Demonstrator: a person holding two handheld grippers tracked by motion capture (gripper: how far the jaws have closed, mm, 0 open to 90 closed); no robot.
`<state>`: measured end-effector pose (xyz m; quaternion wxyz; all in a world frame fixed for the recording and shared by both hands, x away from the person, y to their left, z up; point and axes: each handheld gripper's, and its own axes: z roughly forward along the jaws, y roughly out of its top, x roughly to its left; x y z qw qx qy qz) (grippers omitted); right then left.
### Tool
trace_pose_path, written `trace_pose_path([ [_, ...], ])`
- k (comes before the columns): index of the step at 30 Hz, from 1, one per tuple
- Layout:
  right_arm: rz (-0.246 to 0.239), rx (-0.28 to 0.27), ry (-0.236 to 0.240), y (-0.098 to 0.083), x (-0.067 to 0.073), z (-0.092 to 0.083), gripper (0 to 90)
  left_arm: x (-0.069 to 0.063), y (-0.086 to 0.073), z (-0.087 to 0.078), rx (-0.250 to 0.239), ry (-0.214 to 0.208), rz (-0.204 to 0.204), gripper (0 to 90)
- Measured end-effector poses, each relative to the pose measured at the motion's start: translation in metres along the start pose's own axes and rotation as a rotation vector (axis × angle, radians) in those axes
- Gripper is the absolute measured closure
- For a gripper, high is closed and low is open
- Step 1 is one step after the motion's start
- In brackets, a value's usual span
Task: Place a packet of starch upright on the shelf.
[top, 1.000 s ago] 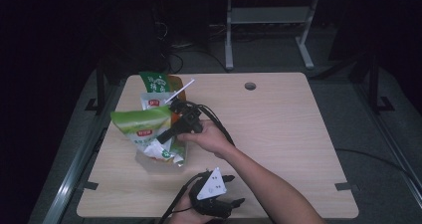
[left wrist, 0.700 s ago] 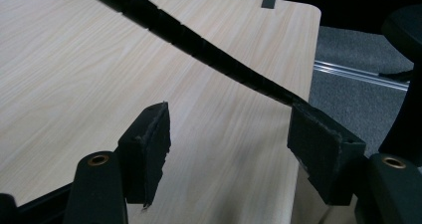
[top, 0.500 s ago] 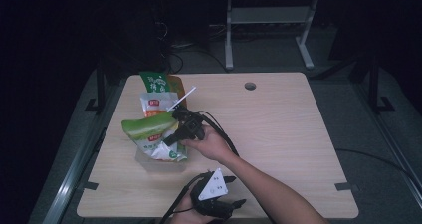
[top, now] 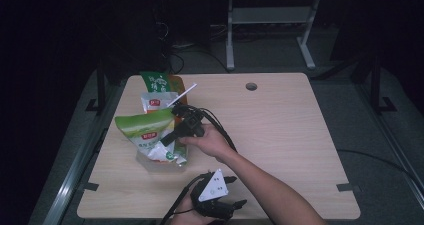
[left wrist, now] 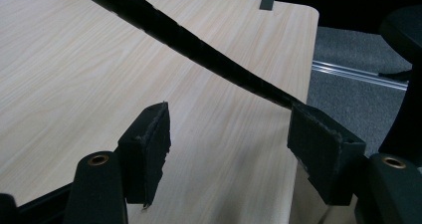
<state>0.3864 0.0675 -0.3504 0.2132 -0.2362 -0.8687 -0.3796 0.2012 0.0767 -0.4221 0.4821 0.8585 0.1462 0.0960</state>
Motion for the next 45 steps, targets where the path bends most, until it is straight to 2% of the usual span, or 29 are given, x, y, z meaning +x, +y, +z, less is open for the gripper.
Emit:
trace_pose_path([
  [3,0.014,0.000,0.044,0.006,0.000,0.000,88.1,0.000,0.000,0.000,-0.002,0.000,0.000,32.8],
  [6,0.073,-0.027,0.107,0.011,-0.005,0.000,88.1,0.000,0.000,0.000,-0.001,-0.003,-0.010,32.8],
  [8,0.095,-0.030,0.105,0.011,-0.009,0.004,88.1,0.001,0.000,0.000,0.000,-0.002,0.001,32.8],
  [9,0.089,-0.014,0.078,0.011,-0.010,0.008,88.1,0.000,0.000,0.000,0.001,-0.004,-0.001,32.8],
  [10,0.085,0.001,0.074,0.010,-0.011,0.012,88.1,0.000,0.000,0.000,0.001,-0.003,0.000,32.8],
  [11,0.080,0.008,0.043,0.008,-0.011,0.015,88.1,0.000,0.000,0.000,0.000,-0.004,0.000,32.8],
  [12,0.042,0.040,-0.042,0.006,-0.007,0.017,88.2,0.000,0.000,0.000,0.000,-0.004,-0.001,32.8],
  [13,0.016,0.071,-0.092,0.003,-0.006,0.021,88.2,0.000,0.000,0.000,-0.001,-0.003,0.001,32.8],
  [14,0.030,0.064,-0.090,-0.001,-0.008,0.024,88.2,0.000,0.000,0.000,-0.002,-0.002,-0.002,32.8],
  [15,0.019,0.054,-0.082,-0.004,-0.009,0.025,88.1,0.000,0.000,0.000,-0.002,-0.002,0.005,32.8],
  [20,-0.117,0.068,-0.166,-0.005,0.002,0.024,84.3,0.000,0.000,0.000,-0.003,0.001,0.005,32.7],
  [21,-0.138,0.066,-0.174,-0.006,0.004,0.023,80.9,0.000,0.000,0.000,-0.004,0.000,0.001,32.7],
  [22,-0.148,0.059,-0.175,-0.006,0.005,0.022,73.4,0.001,0.000,-0.001,-0.003,0.001,0.007,32.7],
  [23,-0.151,0.051,-0.173,-0.006,0.005,0.020,73.4,0.001,-0.001,-0.001,-0.004,0.003,0.004,32.7],
  [25,-0.152,0.029,-0.180,-0.007,0.005,0.014,67.3,0.001,-0.001,-0.001,-0.008,0.003,-0.010,32.6],
  [27,-0.160,0.017,-0.169,-0.009,0.005,0.007,61.3,0.003,-0.001,-0.002,-0.005,0.010,-0.003,32.6],
  [29,-0.185,-0.001,-0.170,-0.014,0.005,-0.001,54.5,0.004,-0.002,-0.002,0.000,0.012,-0.011,32.4],
  [33,-0.188,-0.026,-0.165,-0.027,0.002,-0.019,47.7,0.009,-0.003,-0.003,0.008,0.021,-0.023,32.2],
  [34,-0.179,-0.038,-0.166,-0.032,0.000,-0.025,46.9,0.011,-0.003,-0.004,0.010,0.023,-0.023,32.1],
  [35,-0.168,-0.046,-0.168,-0.036,-0.001,-0.031,46.1,0.012,-0.003,-0.004,0.009,0.022,-0.040,32.0],
  [36,-0.177,-0.059,-0.179,-0.041,-0.003,-0.036,45.3,0.013,-0.004,-0.004,0.006,0.024,-0.042,32.0],
  [39,-0.126,-0.104,-0.180,-0.056,-0.009,-0.053,43.5,0.016,-0.003,-0.005,0.006,0.031,-0.052,31.7],
  [45,-0.088,-0.136,-0.243,-0.079,-0.018,-0.080,40.8,0.020,-0.004,-0.004,0.012,0.037,-0.057,31.0],
])
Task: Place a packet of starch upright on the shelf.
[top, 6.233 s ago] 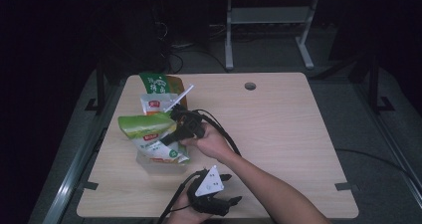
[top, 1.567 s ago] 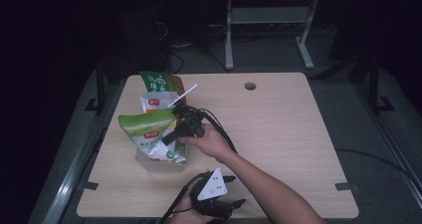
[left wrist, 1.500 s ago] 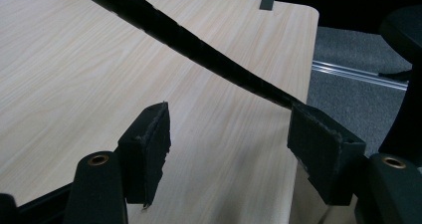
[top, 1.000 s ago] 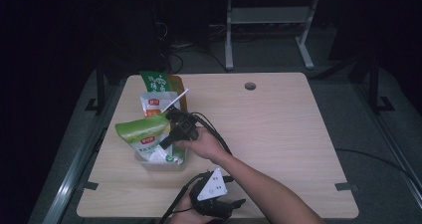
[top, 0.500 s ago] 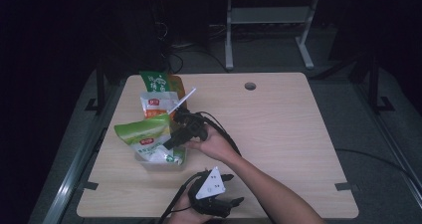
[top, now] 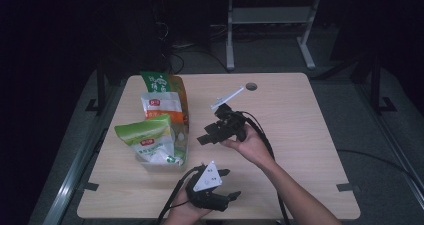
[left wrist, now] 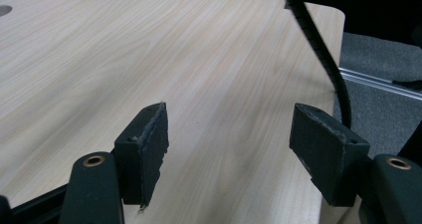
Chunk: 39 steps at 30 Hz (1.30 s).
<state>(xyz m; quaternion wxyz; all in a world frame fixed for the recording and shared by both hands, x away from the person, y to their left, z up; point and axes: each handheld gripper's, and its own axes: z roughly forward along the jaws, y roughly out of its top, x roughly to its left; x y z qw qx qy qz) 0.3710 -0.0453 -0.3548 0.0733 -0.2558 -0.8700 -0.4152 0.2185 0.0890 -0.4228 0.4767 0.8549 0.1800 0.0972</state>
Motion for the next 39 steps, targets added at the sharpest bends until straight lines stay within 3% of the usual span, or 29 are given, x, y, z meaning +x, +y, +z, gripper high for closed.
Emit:
trace_pose_path([
  [11,0.054,-0.011,-0.076,-0.031,-0.021,-0.033,37.2,0.006,-0.002,-0.002,0.003,0.014,-0.012,29.8],
  [22,0.108,-0.021,-0.126,-0.062,-0.032,-0.062,35.6,0.006,-0.003,-0.003,0.005,0.017,-0.024,29.4],
  [32,0.189,-0.022,-0.177,-0.105,-0.044,-0.089,33.8,0.007,-0.004,-0.005,0.017,0.021,-0.007,29.3],
  [39,0.241,-0.042,-0.193,-0.140,-0.046,-0.102,31.4,0.006,-0.004,-0.004,0.010,0.021,-0.025,28.7],
])
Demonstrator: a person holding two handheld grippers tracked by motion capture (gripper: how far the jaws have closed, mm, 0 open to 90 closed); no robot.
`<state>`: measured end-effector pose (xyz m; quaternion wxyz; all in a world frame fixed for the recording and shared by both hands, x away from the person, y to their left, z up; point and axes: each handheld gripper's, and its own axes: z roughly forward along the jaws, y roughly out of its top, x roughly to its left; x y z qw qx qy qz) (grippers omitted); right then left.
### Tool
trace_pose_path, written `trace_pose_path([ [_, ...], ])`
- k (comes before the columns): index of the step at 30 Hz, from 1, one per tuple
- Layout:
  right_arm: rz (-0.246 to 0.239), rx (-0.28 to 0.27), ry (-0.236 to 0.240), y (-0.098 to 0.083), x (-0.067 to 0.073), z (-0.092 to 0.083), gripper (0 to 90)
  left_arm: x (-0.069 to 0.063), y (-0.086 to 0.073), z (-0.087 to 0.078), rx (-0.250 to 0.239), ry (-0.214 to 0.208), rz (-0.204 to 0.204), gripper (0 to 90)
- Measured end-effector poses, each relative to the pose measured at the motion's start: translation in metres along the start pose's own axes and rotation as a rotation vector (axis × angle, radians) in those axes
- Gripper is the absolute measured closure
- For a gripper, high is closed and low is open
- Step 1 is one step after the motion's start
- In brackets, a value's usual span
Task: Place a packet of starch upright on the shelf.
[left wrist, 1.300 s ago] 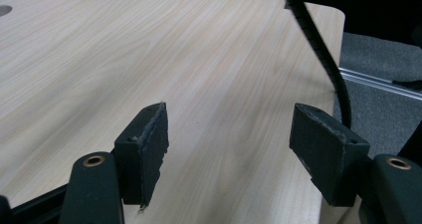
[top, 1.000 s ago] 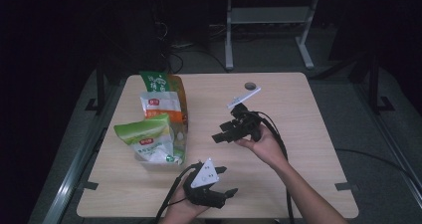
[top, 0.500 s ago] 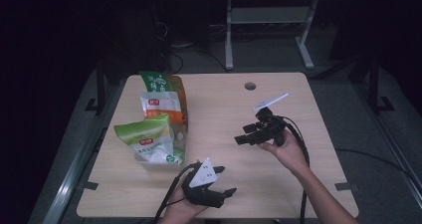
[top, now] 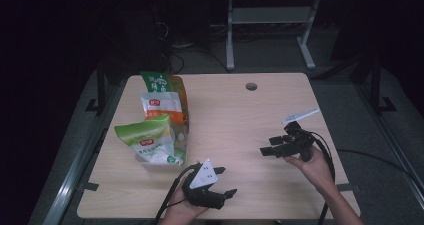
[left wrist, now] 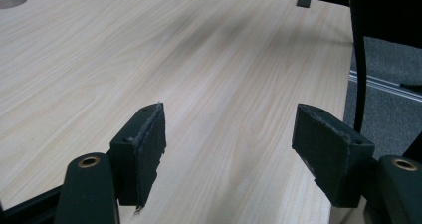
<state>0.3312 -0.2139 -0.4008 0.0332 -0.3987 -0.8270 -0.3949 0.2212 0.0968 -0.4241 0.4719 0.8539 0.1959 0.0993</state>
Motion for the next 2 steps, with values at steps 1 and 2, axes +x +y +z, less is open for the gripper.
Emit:
trace_pose_path([
  [1,0.005,-0.003,-0.004,-0.0046,-0.0010,-0.0014,31.0,-0.0006,-0.0004,0.0009,-0.008,0.000,-0.001,28.5],
  [2,0.010,-0.007,-0.003,-0.0093,-0.0015,-0.0028,30.8,-0.0008,-0.0005,0.0009,-0.006,0.000,0.000,28.5],
])
